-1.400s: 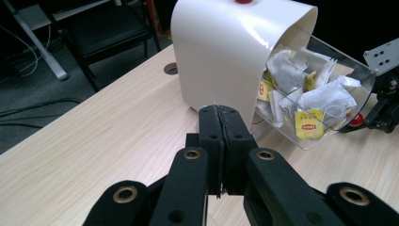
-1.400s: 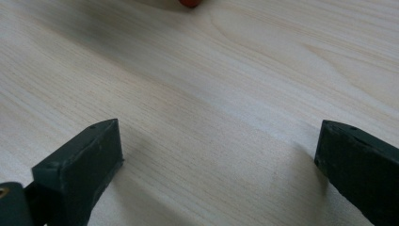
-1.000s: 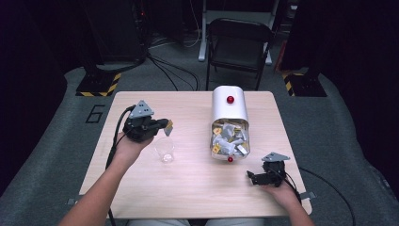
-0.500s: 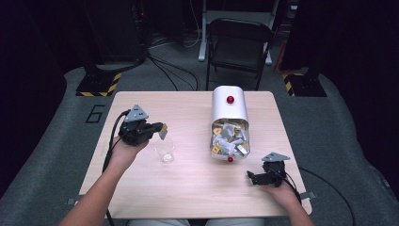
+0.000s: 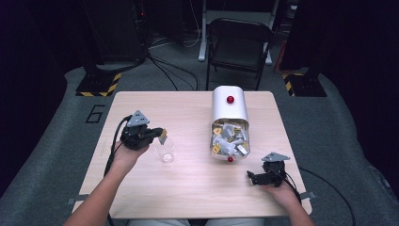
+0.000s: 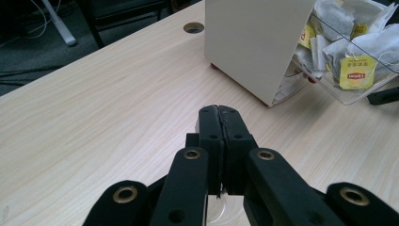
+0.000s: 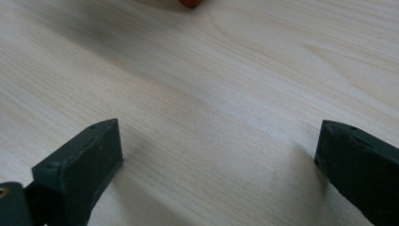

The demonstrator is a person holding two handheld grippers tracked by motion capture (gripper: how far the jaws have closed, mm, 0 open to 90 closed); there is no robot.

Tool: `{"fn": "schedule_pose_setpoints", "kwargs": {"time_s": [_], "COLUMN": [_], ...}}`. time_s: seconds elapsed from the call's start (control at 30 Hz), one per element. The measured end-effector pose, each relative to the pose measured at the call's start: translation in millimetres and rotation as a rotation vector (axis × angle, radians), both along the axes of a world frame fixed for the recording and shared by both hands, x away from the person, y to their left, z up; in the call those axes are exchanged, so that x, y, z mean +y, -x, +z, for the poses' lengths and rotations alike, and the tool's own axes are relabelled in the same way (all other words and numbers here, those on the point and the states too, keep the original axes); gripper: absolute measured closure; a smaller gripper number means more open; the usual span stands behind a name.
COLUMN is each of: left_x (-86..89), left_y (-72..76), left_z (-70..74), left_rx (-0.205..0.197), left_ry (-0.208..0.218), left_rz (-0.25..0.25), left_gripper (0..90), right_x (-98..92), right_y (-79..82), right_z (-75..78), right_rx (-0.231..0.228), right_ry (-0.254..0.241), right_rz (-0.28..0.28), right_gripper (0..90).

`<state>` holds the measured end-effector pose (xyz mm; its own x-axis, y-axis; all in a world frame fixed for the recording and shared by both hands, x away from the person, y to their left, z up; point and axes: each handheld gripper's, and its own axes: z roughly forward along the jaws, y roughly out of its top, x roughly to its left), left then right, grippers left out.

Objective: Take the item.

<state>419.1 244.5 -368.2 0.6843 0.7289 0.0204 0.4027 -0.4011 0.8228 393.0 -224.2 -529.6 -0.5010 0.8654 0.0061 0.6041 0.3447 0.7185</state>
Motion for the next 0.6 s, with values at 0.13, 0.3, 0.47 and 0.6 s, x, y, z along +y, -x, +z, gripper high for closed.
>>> {"fn": "schedule_pose_setpoints", "kwargs": {"time_s": [0.13, 0.3, 0.47, 0.6], "left_x": [1.2, 2.5, 1.8, 1.4], "left_y": [-0.7, -1.4, -1.8, -2.7], "left_z": [-4.2, -11.6, -19.0, -25.4], "left_rx": [0.001, 0.018, 0.022, 0.035], "left_ry": [0.005, -0.001, 0.000, 0.000], "left_rz": [0.007, 0.011, 0.014, 0.015], "left_gripper": [88.7, 88.7, 88.7, 88.7], "right_x": [0.0, 0.0, 0.0, 0.0], "right_y": [0.0, 0.1, 0.0, 0.0], "right_z": [0.0, 0.0, 0.0, 0.0], "right_rx": [0.000, 0.001, 0.000, 0.000], "right_ry": [0.000, 0.000, 0.000, 0.000], "right_rz": [0.000, -0.002, 0.000, 0.000], "right_gripper": [0.7, 0.7, 0.7, 0.7]}}
